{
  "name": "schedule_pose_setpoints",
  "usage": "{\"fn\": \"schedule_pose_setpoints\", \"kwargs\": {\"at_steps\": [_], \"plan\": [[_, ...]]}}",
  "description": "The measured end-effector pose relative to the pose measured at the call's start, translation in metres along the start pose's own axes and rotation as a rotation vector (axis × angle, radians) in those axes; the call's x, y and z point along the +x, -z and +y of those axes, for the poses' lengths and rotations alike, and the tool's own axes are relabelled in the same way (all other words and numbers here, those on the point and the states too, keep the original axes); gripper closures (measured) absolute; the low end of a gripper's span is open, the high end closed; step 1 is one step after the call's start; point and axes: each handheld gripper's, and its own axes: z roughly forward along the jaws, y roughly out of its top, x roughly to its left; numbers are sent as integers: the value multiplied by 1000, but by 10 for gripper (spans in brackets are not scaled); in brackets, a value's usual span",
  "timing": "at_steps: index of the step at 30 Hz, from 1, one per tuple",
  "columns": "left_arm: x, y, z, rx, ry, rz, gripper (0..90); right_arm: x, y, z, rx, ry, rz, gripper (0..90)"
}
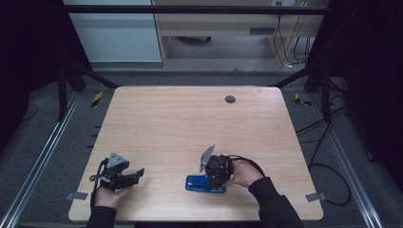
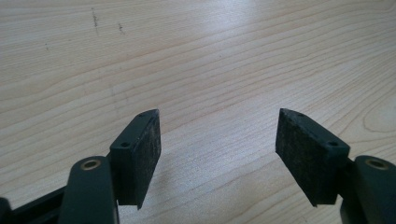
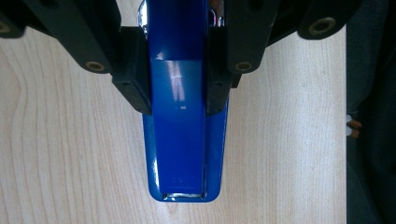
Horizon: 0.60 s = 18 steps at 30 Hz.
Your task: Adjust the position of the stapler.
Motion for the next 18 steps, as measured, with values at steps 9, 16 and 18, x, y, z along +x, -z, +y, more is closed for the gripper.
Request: {"fn": "schedule_pose_setpoints", "kwargs": {"at_steps": [9,16,18], "plan": [[0,0,0,4,-3,-3,310,-5,-2,-7,-28,9,23,660],[-1,-1,0,4,-2,-7,310,-3,-2,-7,-23,22,11,660],[-1,-1,0,5,-5,-7,311,-2,-3,-8,-29,18,9,659]]}}
